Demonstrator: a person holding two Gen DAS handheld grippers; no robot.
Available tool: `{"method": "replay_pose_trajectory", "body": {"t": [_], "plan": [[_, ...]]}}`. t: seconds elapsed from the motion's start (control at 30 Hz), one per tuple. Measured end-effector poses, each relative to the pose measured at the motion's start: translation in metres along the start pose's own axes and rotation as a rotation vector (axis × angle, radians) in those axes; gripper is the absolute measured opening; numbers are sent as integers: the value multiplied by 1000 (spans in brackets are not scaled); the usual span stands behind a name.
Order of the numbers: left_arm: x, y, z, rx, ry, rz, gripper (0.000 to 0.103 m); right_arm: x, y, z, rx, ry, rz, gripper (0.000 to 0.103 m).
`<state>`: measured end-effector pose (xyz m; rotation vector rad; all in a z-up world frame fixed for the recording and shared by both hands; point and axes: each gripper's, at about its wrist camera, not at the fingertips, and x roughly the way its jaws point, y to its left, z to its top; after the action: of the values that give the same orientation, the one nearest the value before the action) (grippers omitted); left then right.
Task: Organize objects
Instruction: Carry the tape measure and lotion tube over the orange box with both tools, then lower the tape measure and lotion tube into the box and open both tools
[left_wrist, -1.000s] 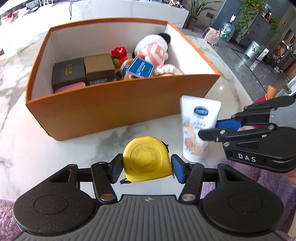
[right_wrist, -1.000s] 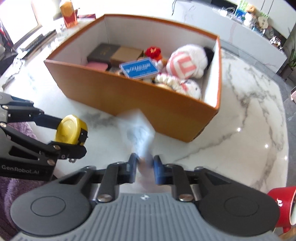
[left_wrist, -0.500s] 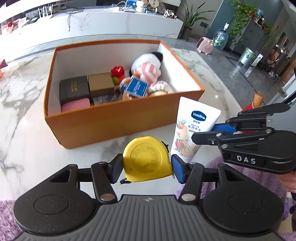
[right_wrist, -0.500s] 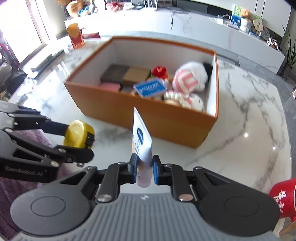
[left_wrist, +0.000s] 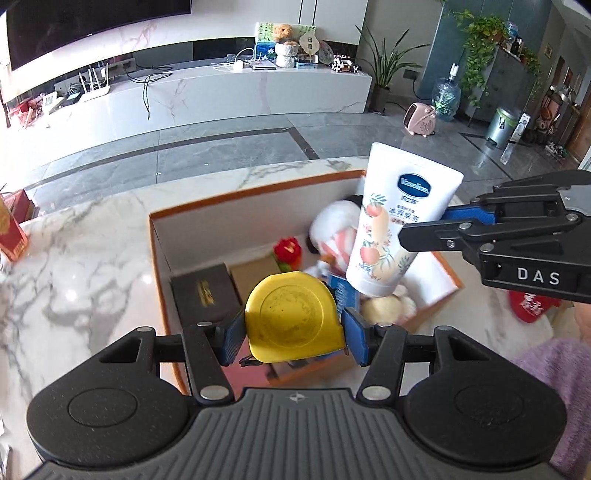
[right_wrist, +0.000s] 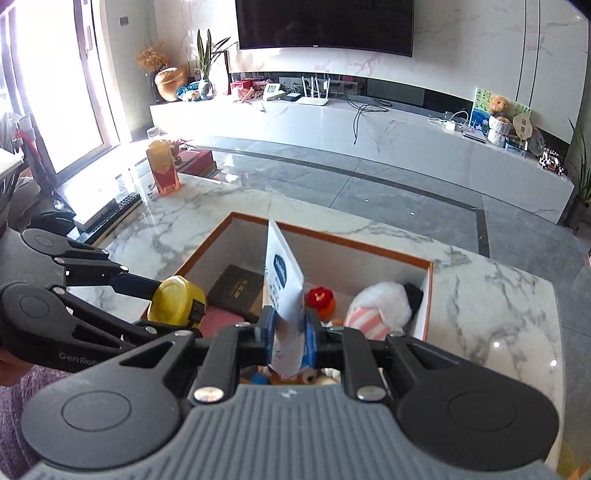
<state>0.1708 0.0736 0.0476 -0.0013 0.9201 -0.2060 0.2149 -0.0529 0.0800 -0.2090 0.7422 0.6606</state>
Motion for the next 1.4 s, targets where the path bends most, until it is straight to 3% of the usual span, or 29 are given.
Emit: {"method": "replay_pose_trajectory", "body": {"t": [0.3,0.53,0.63,0.73,1.13,1.23,1.4], "plan": [[64,36,29,88,63,72,65,111,-9,46,-87,-6,54,17],[98,45,36,176,107,104,65,169,-7,49,-200,9,95,17],[107,44,35,206,118,116,65,185,-3,43,-274,26,68,17],[112,41,34,233,128,121,65,198,-2,39,-304,48,55,17],[137,49,39,273,189,139,65,220,-18,30,-169,140,74,22],[140,48,39,284,201,150,65,212,-24,31,-137,115,68,36],[143,46,42,280,212,158,66,198,-28,30,-106,98,64,39]]}}
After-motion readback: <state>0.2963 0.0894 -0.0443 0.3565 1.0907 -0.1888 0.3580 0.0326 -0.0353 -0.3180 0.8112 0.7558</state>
